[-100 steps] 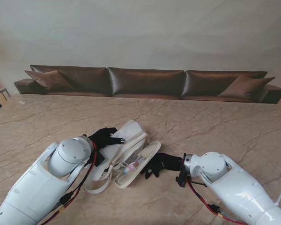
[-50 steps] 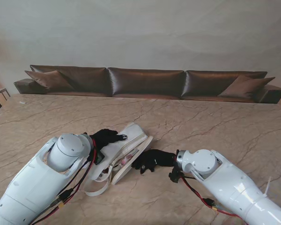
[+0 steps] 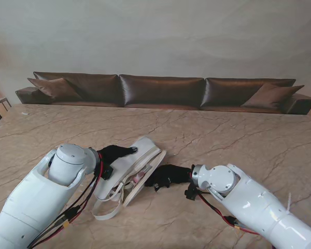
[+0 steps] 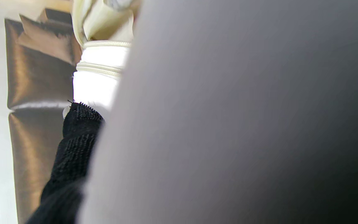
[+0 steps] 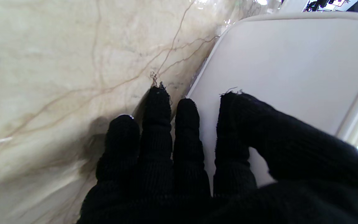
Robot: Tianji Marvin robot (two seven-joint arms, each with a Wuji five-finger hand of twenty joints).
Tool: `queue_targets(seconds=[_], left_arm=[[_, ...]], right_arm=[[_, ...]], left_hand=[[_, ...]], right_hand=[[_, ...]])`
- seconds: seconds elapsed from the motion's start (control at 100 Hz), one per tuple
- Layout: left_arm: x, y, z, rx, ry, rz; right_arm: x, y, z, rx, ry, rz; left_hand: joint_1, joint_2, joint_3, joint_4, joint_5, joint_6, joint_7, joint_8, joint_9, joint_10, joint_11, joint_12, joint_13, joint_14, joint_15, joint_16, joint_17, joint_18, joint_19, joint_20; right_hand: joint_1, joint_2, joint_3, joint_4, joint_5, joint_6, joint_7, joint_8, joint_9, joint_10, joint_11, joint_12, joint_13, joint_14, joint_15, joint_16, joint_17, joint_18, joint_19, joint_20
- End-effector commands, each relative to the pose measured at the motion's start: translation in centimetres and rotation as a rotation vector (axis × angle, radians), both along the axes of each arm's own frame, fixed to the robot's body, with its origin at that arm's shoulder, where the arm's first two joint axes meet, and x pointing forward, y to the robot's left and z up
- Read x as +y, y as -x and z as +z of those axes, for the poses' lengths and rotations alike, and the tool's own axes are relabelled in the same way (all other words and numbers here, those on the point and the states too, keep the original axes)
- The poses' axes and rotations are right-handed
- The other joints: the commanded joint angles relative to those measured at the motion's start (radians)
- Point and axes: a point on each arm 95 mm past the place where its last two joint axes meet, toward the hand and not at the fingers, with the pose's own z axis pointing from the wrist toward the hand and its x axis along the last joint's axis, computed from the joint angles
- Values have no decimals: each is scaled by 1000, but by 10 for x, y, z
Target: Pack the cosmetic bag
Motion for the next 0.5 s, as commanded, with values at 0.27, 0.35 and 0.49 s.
queue_targets(seconds=[0.27, 0.35, 0.49], left_arm=[[-5, 4, 1, -82, -73, -84], [-2, 5, 5, -120, -121, -111], [3, 7, 14, -179, -234, -174]], right_arm=[[10, 14, -16, 41, -16, 18], [12, 14, -15, 42, -24, 21], [17, 15, -15, 40, -39, 24]], left_hand=[[-546, -25, 590, 89, -209, -49, -373, -196, -327, 0, -269, -279, -480, 45, -453, -95, -427, -34, -313, 25], [-563, -58, 515, 100, -242, -31, -517, -321, -485, 36, -422, -453, -611, 24, -647, -242, -527, -51, -488, -50], [-538, -96, 365, 104, -282, 4, -713, -506, -647, 67, -543, -631, -765, -1, -845, -423, -622, -55, -715, -129]], right_hand=[[-75, -9, -3, -20, -31, 8, -47, -15, 60, -23, 26, 6, 24, 64, -6, -3, -34, 190, -146, -1], [-90, -3, -10, -19, -30, 1, -47, -16, 67, -23, 27, 6, 27, 67, -4, -2, -35, 190, -146, -1], [-94, 4, -17, -17, -28, -7, -47, -16, 76, -23, 25, 5, 32, 69, -1, 0, -32, 192, -140, 0]])
